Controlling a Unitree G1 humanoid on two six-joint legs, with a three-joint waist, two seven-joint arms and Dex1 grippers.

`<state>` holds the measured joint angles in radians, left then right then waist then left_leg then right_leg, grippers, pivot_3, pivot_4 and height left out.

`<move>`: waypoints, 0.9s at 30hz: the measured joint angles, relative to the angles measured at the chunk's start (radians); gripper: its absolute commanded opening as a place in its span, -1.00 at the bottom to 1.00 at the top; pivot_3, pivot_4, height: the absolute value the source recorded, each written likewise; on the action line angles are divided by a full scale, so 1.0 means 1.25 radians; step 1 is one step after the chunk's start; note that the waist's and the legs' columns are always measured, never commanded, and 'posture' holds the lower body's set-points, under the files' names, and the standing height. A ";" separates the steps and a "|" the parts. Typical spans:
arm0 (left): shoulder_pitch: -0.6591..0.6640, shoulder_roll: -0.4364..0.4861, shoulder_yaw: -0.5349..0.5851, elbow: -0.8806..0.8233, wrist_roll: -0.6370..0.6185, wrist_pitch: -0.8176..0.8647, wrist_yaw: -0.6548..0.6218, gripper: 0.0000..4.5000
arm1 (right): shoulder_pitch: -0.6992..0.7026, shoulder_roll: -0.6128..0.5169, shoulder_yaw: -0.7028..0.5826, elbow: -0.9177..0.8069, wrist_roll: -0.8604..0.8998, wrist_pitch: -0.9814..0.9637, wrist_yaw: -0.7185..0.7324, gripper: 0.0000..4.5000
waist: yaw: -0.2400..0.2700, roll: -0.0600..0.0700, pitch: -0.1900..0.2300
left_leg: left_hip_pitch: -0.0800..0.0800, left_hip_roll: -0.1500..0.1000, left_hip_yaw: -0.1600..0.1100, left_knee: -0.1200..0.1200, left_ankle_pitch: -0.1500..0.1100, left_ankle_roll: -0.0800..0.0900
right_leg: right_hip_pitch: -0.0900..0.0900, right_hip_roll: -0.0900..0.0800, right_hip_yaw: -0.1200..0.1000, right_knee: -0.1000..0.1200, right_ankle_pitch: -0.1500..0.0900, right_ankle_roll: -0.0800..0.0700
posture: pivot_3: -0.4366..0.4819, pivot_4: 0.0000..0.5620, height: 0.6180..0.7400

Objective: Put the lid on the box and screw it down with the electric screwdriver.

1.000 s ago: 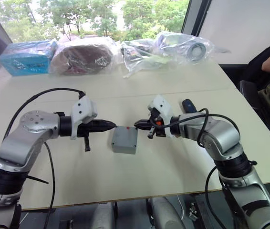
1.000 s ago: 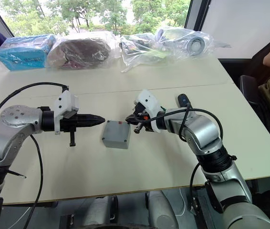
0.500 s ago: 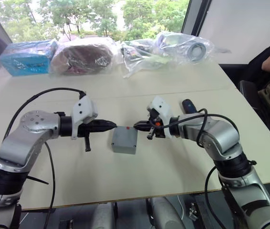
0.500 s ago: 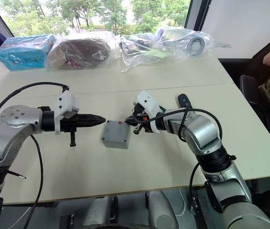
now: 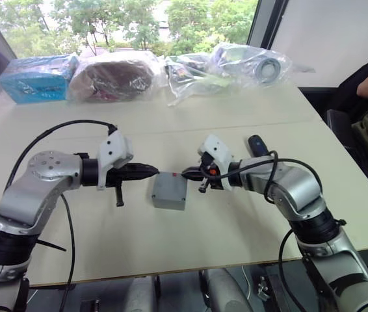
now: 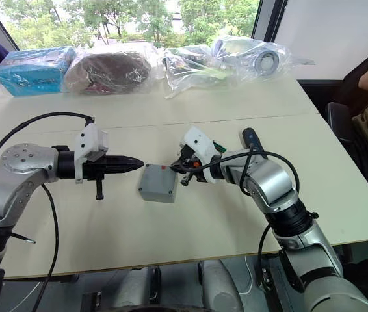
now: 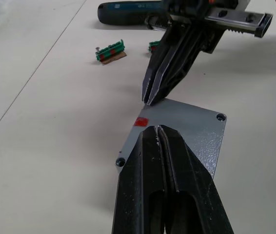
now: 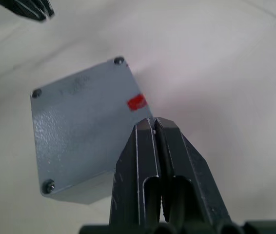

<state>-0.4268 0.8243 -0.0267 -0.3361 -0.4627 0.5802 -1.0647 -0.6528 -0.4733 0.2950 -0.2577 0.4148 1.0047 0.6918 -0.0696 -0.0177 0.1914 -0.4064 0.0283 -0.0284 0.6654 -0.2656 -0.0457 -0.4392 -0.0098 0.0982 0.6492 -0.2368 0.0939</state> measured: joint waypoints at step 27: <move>-0.048 -0.044 -0.001 -0.055 -0.083 0.032 -0.014 -1.00 | -0.201 -0.323 -0.140 0.072 0.034 0.335 0.012 0.96 | -0.001 0.000 0.000 | 0.000 0.000 0.001 0.000 0.000 0.000 | 0.000 0.000 0.000 -0.001 0.000 0.000 | -0.05 -0.47 1.00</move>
<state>-0.4873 0.7693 -0.0273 -0.4048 -0.5664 0.6198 -1.0828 -0.9038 -0.8766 0.1194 -0.1674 0.4577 1.4240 0.7068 -0.0703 -0.0177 0.1915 -0.4064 0.0282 -0.0274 0.6652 -0.2657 -0.0456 -0.4394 -0.0100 0.0988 0.6485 -0.2370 0.0936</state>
